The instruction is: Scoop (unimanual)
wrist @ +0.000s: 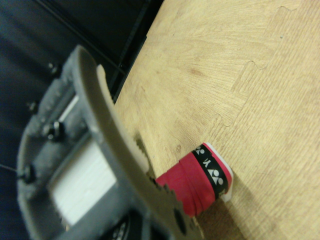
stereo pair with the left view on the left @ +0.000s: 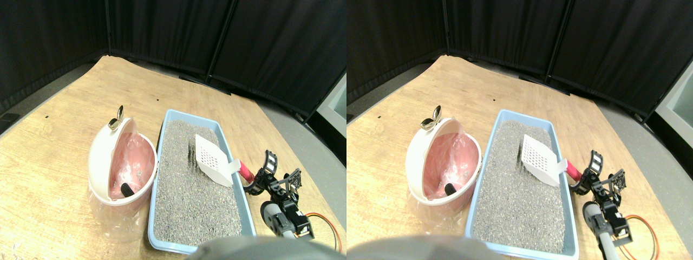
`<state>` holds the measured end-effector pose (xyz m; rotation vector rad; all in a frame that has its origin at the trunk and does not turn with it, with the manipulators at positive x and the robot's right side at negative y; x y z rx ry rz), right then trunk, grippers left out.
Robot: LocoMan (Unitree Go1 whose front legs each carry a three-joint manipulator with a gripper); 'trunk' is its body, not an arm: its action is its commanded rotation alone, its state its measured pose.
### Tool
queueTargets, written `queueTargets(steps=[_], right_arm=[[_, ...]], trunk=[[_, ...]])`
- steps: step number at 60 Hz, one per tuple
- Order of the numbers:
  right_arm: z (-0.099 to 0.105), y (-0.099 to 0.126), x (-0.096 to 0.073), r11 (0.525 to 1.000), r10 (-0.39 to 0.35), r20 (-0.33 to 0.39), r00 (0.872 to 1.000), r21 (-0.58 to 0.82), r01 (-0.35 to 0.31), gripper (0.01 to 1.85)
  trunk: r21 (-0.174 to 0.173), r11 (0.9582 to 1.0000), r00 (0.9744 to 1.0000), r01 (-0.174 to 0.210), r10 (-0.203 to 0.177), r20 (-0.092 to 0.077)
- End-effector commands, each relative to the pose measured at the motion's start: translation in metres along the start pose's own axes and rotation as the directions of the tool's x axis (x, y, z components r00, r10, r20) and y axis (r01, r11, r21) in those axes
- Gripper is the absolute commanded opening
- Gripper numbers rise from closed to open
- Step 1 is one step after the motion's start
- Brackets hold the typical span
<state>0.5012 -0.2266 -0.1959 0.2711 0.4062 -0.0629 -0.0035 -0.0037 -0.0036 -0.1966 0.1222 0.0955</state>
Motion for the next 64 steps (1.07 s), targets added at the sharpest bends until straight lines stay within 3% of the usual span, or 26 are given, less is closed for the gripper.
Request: queueTargets(steps=[1, 11, 19, 23, 24, 28, 29, 30, 31, 33, 34, 35, 36, 38, 41, 47, 64], right_arm=[[0.012, 0.004, -0.004, 0.998, 0.035, 0.042, 0.998, -0.049, -0.033, 1.5], [0.019, 0.006, -0.016, 0.998, 0.044, 0.036, 0.998, -0.048, -0.042, 1.56], [0.028, 0.005, -0.034, 0.997, 0.058, 0.061, 0.996, -0.058, -0.055, 1.51], [0.035, 0.004, -0.044, 0.992, 0.101, 0.092, 0.991, -0.084, -0.093, 1.42], [0.037, 0.003, -0.047, 0.984, 0.138, 0.117, 0.984, -0.126, -0.123, 1.37], [0.04, 0.003, -0.052, 0.985, 0.146, 0.157, 0.977, -0.117, -0.128, 1.19], [0.042, 0.003, -0.055, 0.984, 0.162, 0.179, 0.97, -0.107, -0.145, 1.04], [0.043, 0.003, -0.058, 0.979, 0.195, 0.221, 0.956, -0.102, -0.176, 0.76], [0.043, 0.003, -0.058, 0.979, 0.195, 0.221, 0.956, -0.102, -0.176, 0.76], [0.046, 0.003, -0.062, 0.976, 0.205, 0.261, 0.943, -0.126, -0.177, 0.36], [0.046, 0.003, -0.062, 0.973, 0.219, 0.269, 0.938, -0.132, -0.189, 0.24], [0.046, 0.003, -0.062, 0.973, 0.219, 0.269, 0.938, -0.132, -0.189, 0.24], [0.047, 0.003, -0.063, 0.967, 0.244, 0.285, 0.927, -0.146, -0.209, 0.06], [0.048, 0.003, -0.067, 0.965, 0.246, 0.328, 0.912, -0.167, -0.2, 0.06], [0.049, 0.002, -0.07, 0.96, 0.269, 0.332, 0.904, -0.172, -0.223, 0.06], [0.051, 0.001, -0.075, 0.965, 0.246, 0.329, 0.912, -0.169, -0.199, 0.06], [0.049, 0.005, -0.082, 0.957, 0.262, 0.331, 0.907, -0.208, -0.2, 0.06]], trunk=[[-0.014, 0.9999, 0.9999, -0.006, 0.006, -0.013], [-0.01, 0.9999, 0.9999, -0.002, 0.002, -0.011], [-0.003, 1.0, 0.9999, 0.009, -0.009, -0.006], [0.0, 0.9999, 0.9999, 0.012, -0.012, -0.007], [0.002, 0.9999, 0.9999, 0.014, -0.014, -0.007], [0.009, 0.9997, 0.9997, 0.023, -0.023, -0.003], [0.009, 0.9997, 0.9997, 0.023, -0.023, -0.003], [0.012, 0.9996, 0.9997, 0.026, -0.026, -0.003], [0.014, 0.9995, 0.9996, 0.029, -0.029, -0.003], [0.016, 0.9994, 0.9995, 0.031, -0.031, -0.002], [0.018, 0.9993, 0.9994, 0.034, -0.034, 0.0], [0.018, 0.9993, 0.9994, 0.034, -0.034, 0.0], [0.021, 0.9991, 0.9993, 0.037, -0.037, 0.001], [0.024, 0.999, 0.9992, 0.039, -0.039, 0.003], [0.027, 0.9987, 0.9991, 0.042, -0.043, 0.004], [0.038, 0.9978, 0.9985, 0.053, -0.054, 0.011], [0.047, 0.9962, 0.9972, 0.073, -0.074, 0.011]])
